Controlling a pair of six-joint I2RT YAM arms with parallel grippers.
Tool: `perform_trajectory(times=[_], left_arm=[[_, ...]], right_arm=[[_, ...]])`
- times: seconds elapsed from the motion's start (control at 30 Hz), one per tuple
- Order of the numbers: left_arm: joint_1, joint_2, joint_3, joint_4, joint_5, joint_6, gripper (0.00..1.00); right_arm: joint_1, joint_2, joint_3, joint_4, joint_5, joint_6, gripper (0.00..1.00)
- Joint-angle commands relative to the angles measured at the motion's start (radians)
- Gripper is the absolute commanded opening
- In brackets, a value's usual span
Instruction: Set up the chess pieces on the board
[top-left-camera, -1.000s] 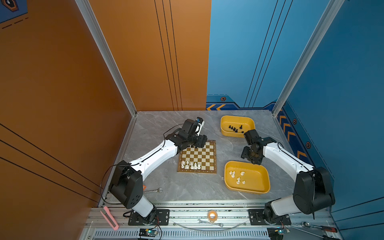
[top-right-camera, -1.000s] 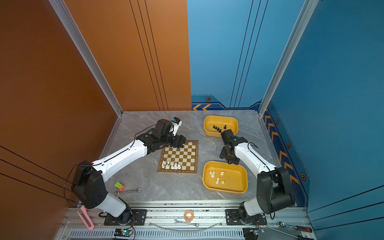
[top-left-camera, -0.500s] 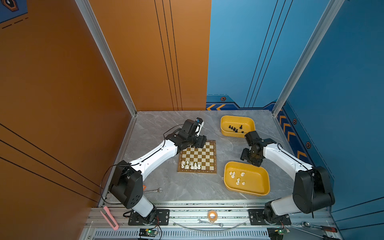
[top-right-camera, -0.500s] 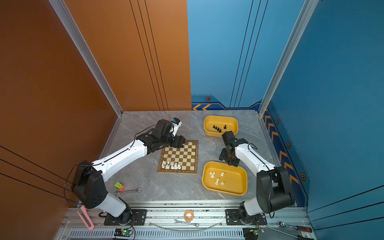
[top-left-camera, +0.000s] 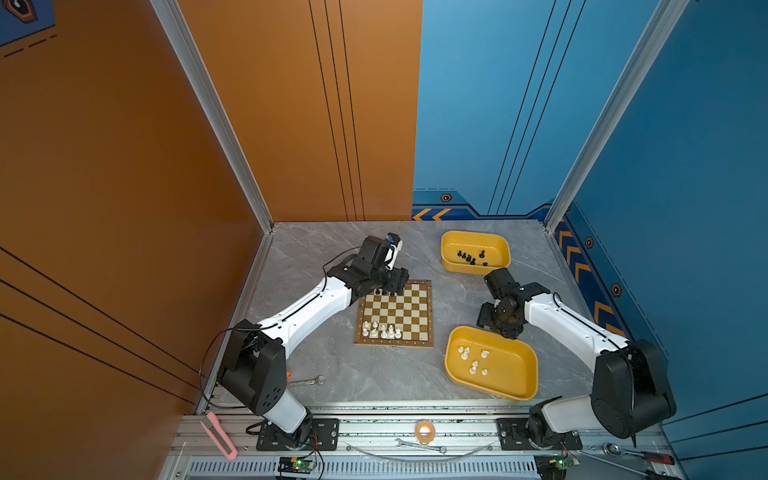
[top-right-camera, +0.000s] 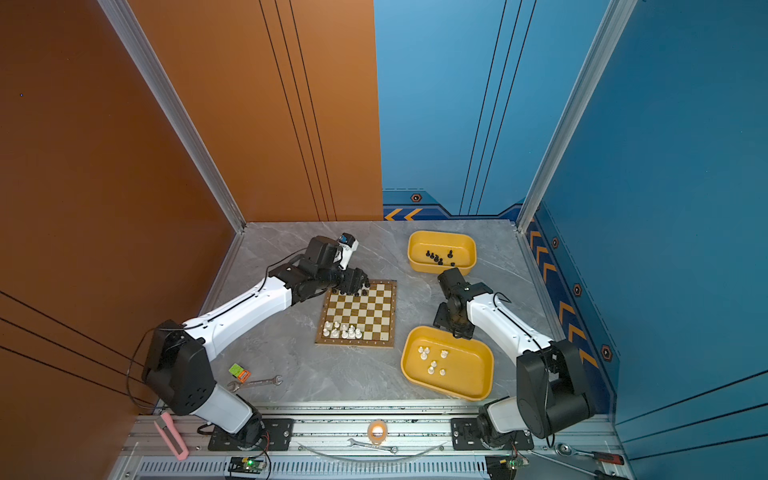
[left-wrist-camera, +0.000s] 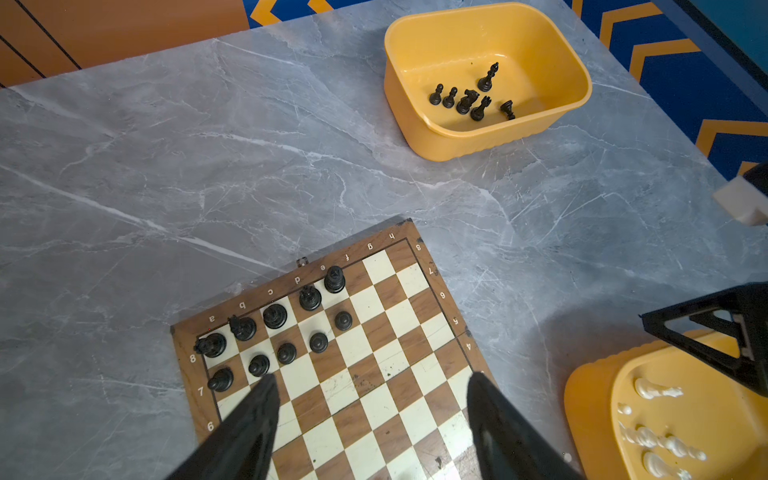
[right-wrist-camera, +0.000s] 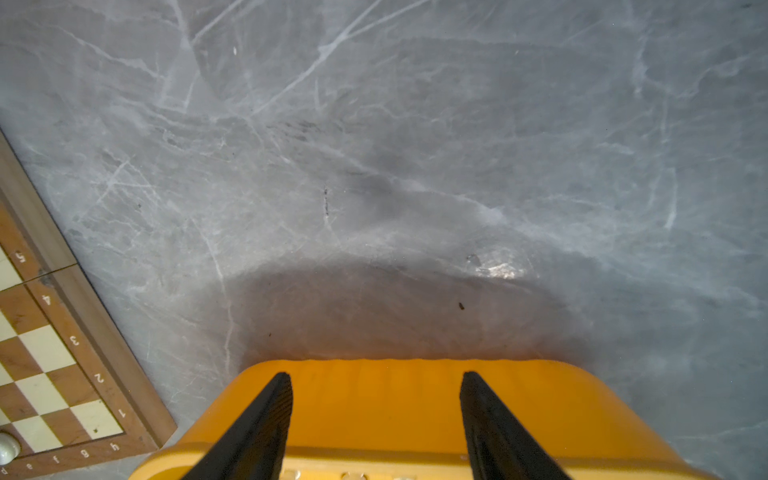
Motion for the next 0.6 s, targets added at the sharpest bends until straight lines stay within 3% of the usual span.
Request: perform_trajectory(times=[0.0,0.3,0.43,0.57], left_arm=[[0.011,0.022,0.043,-0.013,0.033,0.003,0.72],[0.021,0.053,0.084,-0.033,0.010,0.004,0.73],[0.023,0.063,0.099,-0.026,-0.015,-0.011,0.73],[0.024,0.064,0.092,0.002,-0.034,-0.040,0.74]], right_arm=[[0.018,-0.002,-0.002,-0.050,-0.015,0.023,0.67],[0.015,-0.128,0.131,-0.207,0.121,-0.011,0.76],[0.000,-0.180,0.193,-0.286,0.126,-0.019,0.75],[0.031,-0.231,0.149,-0.318,0.095,0.025,0.70]])
